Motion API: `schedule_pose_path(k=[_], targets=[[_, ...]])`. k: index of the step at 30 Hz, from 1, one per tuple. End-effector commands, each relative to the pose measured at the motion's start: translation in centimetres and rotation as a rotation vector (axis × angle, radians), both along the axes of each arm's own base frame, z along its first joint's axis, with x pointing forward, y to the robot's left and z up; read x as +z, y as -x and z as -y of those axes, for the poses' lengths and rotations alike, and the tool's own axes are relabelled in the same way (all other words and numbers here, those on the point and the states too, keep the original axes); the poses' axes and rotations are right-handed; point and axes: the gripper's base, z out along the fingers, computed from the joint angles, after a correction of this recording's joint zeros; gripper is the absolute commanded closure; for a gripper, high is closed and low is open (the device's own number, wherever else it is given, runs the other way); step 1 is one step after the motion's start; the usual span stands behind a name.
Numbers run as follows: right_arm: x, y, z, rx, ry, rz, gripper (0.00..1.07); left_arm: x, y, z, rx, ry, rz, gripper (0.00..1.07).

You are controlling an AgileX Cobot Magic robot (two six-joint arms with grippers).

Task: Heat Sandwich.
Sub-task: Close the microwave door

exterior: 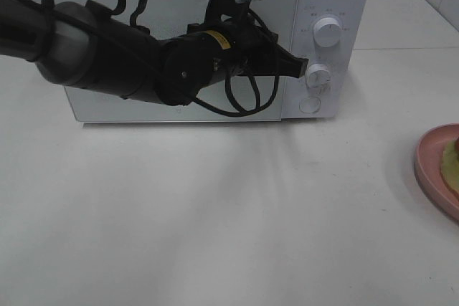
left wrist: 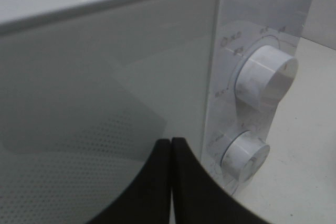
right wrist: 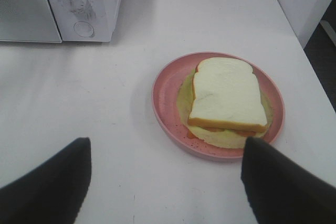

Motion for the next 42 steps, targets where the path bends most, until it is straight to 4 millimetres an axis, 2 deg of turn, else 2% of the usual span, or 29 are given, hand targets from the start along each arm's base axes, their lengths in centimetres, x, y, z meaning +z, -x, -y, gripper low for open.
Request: schedule_pose_path(k=[1,20,30,39,42], targets=[[-0.2,0.3,0.0,-0.004,0.009,0.023,0.31,0.9,-2.3,-1.0,0.09,0.068,0.021,1.06],[-0.2,0.3,0.0,-0.004,0.009,0.023,0.31,0.8,-2.3,-0.7,0.075,0.053,-0.008,1.06],[-0.2,0.3,0.0,-0.004,0.009,0.023,0.31,2.0,-1.3,-0.3,0.032,0.039,-0.05,1.06],[-0.2,0.3,0.0,-0.004,0.009,0.023,0.31,2.2,1.8,-1.5,0.013,0.011,-0.068,1.06],[-0.2,0.3,0.0,-0.004,0.009,0.023,0.31,2.0,4.1,-2.6,-0.003,-0.015,-0.091,1.06]])
